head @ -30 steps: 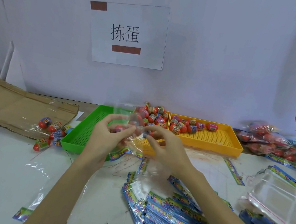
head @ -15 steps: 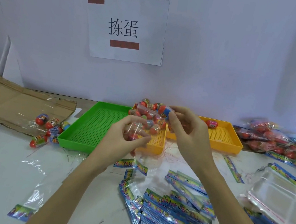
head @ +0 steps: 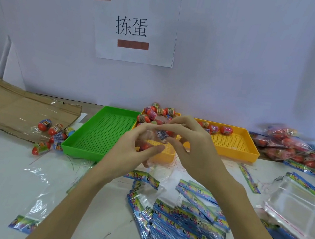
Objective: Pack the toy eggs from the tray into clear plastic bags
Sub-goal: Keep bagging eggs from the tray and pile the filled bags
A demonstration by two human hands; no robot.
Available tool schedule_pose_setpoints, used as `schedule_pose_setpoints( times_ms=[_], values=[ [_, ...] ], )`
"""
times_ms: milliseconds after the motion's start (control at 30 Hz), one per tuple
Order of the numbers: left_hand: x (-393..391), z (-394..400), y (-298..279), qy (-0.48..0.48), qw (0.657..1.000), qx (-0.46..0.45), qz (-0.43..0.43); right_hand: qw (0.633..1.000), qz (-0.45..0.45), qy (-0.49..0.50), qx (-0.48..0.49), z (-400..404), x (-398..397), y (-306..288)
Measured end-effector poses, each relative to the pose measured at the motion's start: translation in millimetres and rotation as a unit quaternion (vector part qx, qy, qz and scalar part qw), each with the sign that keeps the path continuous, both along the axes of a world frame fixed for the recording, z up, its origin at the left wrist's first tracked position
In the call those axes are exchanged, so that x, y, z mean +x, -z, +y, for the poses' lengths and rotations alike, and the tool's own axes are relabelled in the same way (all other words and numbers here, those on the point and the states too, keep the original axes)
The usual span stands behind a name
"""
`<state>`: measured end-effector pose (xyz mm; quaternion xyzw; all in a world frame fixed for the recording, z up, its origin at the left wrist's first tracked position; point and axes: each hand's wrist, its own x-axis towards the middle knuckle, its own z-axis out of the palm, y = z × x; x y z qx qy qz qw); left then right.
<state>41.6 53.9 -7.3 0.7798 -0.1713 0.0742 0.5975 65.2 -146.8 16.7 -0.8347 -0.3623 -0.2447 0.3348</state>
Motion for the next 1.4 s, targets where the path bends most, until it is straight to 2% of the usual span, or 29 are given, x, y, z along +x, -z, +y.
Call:
schedule_pose_setpoints(
  times_ms=[300,433,600,1000,1167,1267,1400],
  values=[
    [-3.2,-3.4,-3.6,0.015,1.0,-0.022,0.0,0.99,0.109,-0.06,0.061,1.5,-4.4,-5.7],
    [-1.8,-4.9,-2.0,0.015,1.0,-0.02,-0.001,0.988,0.136,-0.053,0.04,-3.7,-3.3,-7.8],
    [0.7,-6.3,1.6,0.004,1.0,-0.008,0.0,0.989,0.141,-0.039,-0.014,-2.7,-0.8,-2.2],
    [-1.7,-7.4,-2.7,-0.043,0.998,-0.053,-0.003,0.99,0.142,-0.002,0.002,6.9,-3.8,4.2],
    [-2.2,-0.2,-3.4,0.046,0.991,-0.07,0.103,0.992,0.127,0.006,0.025,5.6,-3.5,1.9],
    [-3.2,0.9,-3.9,0.068,0.99,-0.071,0.099,0.991,0.132,0.009,0.02,3.2,-3.0,1.8],
    [-2.4,-1.1,-2.8,0.036,0.996,-0.044,0.066,0.991,0.133,-0.005,0.008,4.7,-3.1,2.3]
  ],
)
